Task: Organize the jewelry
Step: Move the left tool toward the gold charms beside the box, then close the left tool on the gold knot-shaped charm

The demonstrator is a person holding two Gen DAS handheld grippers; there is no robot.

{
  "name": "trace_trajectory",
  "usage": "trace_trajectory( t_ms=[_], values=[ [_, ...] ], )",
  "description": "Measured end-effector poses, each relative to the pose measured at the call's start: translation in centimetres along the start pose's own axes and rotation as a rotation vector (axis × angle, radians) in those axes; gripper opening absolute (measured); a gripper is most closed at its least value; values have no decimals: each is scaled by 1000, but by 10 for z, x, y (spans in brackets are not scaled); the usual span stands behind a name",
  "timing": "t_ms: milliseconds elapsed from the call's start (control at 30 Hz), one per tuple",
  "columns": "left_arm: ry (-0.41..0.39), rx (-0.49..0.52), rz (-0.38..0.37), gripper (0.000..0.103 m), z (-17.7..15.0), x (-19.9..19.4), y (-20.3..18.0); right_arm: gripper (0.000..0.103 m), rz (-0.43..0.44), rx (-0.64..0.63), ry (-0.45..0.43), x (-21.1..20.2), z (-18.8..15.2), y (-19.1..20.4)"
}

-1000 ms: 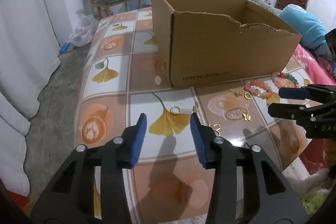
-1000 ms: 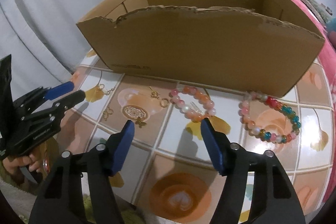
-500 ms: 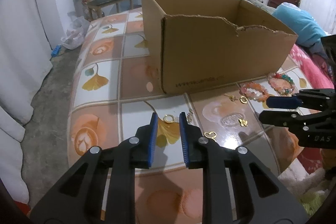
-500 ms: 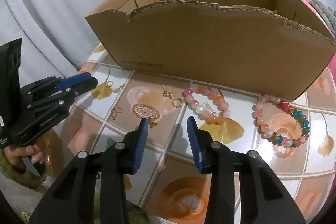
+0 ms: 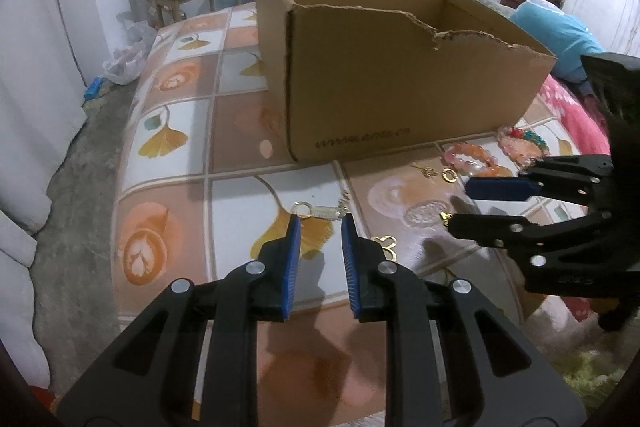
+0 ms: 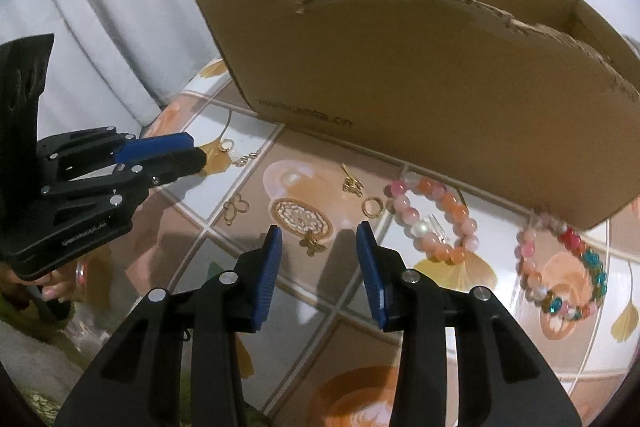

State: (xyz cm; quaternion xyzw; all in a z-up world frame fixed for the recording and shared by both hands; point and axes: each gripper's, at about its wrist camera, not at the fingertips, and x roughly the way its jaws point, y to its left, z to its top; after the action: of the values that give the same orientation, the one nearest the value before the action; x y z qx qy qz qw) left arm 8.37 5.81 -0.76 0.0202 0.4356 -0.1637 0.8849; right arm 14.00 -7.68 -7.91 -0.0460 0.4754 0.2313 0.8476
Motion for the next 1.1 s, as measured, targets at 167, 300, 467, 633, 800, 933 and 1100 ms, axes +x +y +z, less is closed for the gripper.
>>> trace_trajectory(
  t_ms=[167,300,467,633,800,933,1100],
  values=[
    [4,29,-93,20,-1,-2,-10,27,17,-15,9,6,2,1],
    [41,72,-118,20,-1,3,-22,26,8,-24,11,7,1,1],
    [91,67,-111,20,-2,14,-25,26,7,-18,7,4,0,0],
    [124,58,-91,20,-3,20,-25,26,5,-15,1,3,1,-1],
    [132,60,-72,20,0,23,-29,26,8,-8,-7,1,0,-2],
    [134,77,-53,20,1,24,-34,26,8,-4,-15,-3,-1,-3],
    [132,96,-25,16,0,25,-37,26,13,-8,-16,-6,-2,-6]
  ],
)
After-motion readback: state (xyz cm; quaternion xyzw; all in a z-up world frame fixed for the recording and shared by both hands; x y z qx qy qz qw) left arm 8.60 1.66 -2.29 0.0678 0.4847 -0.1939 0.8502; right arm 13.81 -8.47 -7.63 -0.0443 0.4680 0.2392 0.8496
